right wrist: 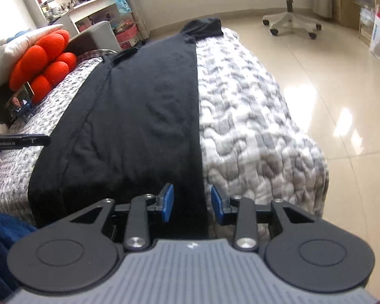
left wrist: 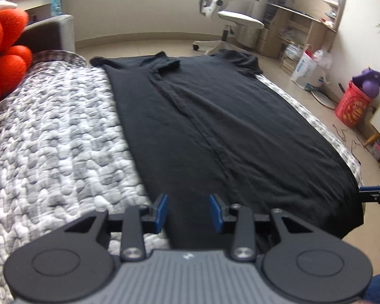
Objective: Fold clothes
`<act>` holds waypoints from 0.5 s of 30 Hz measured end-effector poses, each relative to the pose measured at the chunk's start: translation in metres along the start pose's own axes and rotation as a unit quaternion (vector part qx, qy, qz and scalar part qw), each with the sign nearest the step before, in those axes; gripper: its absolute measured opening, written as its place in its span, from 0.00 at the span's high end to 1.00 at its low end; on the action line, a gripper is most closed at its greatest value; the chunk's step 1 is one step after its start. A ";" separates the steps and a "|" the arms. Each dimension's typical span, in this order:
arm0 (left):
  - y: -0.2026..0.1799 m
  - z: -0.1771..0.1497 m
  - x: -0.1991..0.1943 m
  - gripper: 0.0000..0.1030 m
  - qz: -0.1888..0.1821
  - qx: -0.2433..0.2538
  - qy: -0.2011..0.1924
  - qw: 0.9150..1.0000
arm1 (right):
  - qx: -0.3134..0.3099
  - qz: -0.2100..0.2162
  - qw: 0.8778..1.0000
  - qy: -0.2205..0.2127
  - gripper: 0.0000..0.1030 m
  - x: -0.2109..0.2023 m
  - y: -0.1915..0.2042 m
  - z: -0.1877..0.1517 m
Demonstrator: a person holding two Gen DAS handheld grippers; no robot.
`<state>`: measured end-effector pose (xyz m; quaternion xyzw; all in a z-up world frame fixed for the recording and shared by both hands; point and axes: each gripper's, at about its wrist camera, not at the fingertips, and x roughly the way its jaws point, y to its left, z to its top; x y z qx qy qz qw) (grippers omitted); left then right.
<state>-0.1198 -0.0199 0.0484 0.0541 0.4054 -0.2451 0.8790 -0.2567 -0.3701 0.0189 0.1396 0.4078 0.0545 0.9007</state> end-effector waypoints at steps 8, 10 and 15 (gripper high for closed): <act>-0.010 0.014 0.018 0.60 -0.021 0.009 0.027 0.999 | 0.006 -0.002 1.000 0.000 0.95 -0.003 -0.001 0.000; -0.011 0.015 0.026 0.59 -0.014 0.007 0.041 0.999 | 0.002 0.010 1.000 -0.003 0.96 -0.005 0.003 0.000; -0.016 0.015 0.031 0.52 -0.010 0.022 0.043 0.999 | 0.016 0.032 0.999 -0.009 0.96 -0.008 0.008 0.003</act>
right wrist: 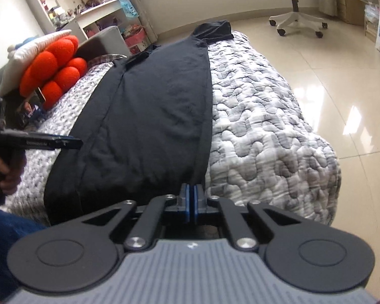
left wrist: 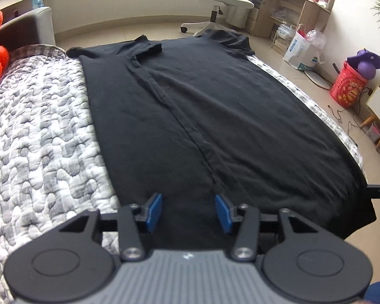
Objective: Fold clothes
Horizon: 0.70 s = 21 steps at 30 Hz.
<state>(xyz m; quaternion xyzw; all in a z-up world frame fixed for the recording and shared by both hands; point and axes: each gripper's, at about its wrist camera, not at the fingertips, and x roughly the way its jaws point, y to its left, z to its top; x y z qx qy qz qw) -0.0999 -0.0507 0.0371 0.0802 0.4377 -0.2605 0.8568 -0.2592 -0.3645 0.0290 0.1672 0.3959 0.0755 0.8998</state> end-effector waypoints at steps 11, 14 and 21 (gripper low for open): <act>0.001 0.002 -0.003 0.52 0.001 -0.007 0.003 1.000 | 0.006 0.000 1.000 -0.009 0.96 0.000 0.015 0.006; 0.003 0.002 -0.006 0.52 0.000 -0.013 0.000 1.000 | 0.011 0.001 1.000 -0.009 0.96 0.000 0.016 0.004; 0.008 0.001 -0.010 0.52 0.000 -0.019 -0.001 1.000 | 0.006 0.004 1.000 -0.016 0.96 -0.004 0.026 0.005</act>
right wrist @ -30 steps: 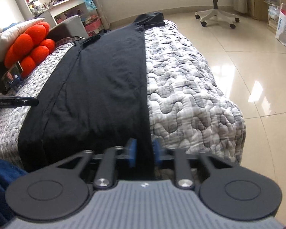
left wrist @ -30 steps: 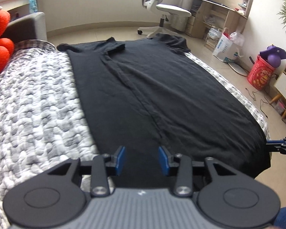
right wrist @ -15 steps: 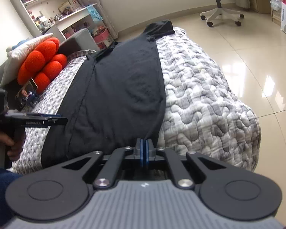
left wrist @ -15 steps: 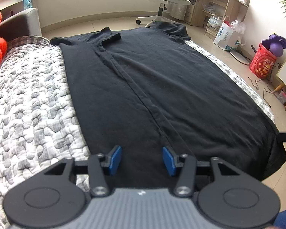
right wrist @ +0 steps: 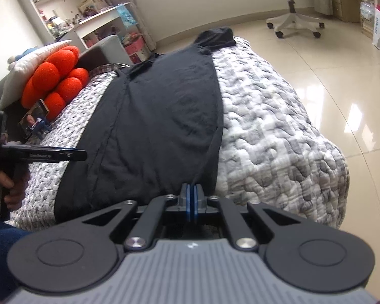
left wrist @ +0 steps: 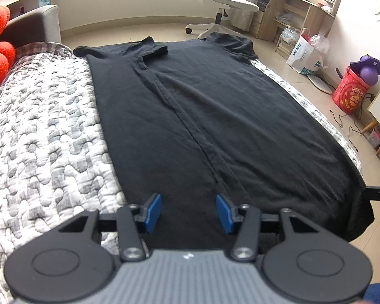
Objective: Fold clothes
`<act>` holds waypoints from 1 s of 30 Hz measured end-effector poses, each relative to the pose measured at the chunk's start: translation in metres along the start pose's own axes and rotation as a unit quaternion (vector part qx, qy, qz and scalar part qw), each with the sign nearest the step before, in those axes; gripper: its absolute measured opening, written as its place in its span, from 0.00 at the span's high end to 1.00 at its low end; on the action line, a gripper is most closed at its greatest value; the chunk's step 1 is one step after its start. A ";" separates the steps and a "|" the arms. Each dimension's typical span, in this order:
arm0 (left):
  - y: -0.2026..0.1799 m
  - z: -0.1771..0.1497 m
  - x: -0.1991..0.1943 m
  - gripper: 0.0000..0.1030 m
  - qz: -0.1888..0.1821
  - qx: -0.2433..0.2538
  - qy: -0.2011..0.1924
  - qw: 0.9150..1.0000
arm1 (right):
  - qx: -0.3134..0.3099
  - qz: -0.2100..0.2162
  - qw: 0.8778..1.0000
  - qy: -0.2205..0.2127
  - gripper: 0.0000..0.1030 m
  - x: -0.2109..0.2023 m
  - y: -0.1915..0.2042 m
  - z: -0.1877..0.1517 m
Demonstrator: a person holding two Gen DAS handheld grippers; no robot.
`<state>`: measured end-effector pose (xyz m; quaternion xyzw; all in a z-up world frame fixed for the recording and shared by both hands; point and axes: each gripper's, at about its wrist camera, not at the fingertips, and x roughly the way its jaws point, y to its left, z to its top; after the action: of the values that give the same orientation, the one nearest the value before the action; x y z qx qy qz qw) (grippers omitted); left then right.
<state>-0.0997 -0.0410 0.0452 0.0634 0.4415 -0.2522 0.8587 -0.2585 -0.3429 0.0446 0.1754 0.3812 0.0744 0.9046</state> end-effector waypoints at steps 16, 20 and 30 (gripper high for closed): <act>0.003 0.010 -0.002 0.52 -0.031 -0.030 -0.020 0.999 | -0.153 0.089 0.983 0.050 0.96 0.047 0.088 0.005; 0.005 0.016 0.000 0.52 -0.048 -0.041 -0.024 0.998 | -0.143 0.126 0.979 0.068 0.96 0.057 0.093 0.010; -0.009 0.031 0.015 0.50 -0.090 -0.034 -0.020 0.995 | -0.167 0.123 0.969 0.133 0.85 0.080 0.102 0.011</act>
<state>-0.0737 -0.0648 0.0530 -0.0107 0.4367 -0.3144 0.8428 -0.1952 -0.2292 0.0367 0.0558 0.4557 0.2710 0.8461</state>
